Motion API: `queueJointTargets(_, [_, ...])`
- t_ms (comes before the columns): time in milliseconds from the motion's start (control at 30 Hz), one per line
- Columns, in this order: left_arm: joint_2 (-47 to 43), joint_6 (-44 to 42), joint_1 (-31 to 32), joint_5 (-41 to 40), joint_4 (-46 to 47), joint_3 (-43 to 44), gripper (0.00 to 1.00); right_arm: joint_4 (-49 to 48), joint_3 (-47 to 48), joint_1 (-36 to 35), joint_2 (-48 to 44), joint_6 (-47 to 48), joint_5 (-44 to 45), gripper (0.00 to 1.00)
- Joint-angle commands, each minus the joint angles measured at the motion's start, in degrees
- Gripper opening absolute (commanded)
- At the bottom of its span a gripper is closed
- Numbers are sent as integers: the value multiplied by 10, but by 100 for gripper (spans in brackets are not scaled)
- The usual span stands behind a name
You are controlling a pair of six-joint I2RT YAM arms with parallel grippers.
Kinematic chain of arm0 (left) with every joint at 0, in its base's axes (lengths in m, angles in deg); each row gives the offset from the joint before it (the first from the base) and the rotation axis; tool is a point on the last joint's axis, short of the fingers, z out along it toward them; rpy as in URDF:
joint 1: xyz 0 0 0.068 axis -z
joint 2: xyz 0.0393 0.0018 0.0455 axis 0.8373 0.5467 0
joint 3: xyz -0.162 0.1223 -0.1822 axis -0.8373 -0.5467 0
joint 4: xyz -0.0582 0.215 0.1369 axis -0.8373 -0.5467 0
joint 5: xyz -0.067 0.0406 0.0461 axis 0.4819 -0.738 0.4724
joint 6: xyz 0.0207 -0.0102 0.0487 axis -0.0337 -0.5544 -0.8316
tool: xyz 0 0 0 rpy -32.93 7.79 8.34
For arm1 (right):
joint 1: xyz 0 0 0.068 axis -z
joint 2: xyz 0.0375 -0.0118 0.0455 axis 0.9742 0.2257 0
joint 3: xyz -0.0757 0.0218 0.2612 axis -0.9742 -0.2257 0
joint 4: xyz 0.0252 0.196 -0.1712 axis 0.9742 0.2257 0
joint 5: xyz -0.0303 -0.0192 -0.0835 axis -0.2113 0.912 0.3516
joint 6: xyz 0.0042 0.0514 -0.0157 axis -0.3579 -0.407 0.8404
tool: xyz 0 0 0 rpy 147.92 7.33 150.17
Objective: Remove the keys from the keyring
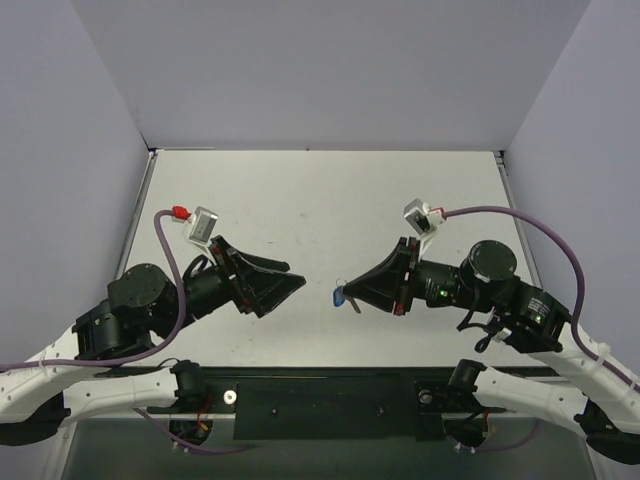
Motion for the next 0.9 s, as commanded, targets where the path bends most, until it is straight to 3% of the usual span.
queueJointTargets(0, [2, -14, 1, -40, 78, 7, 82, -63, 63, 44, 42, -4, -51, 0])
queueJointTargets(133, [33, -33, 1, -23, 69, 25, 81, -141, 26, 45, 37, -47, -46, 0])
queueJointTargets(333, [33, -50, 1, -12, 114, 2, 69, -226, -44, 43, 1, -105, -16, 0])
queueJointTargets(567, [25, -51, 0, 22, 179, -29, 60, -231, -51, 42, -8, -104, -25, 0])
queueJointTargets(867, [22, -48, 1, 39, 185, -35, 48, -243, -64, 40, -27, -109, -32, 0])
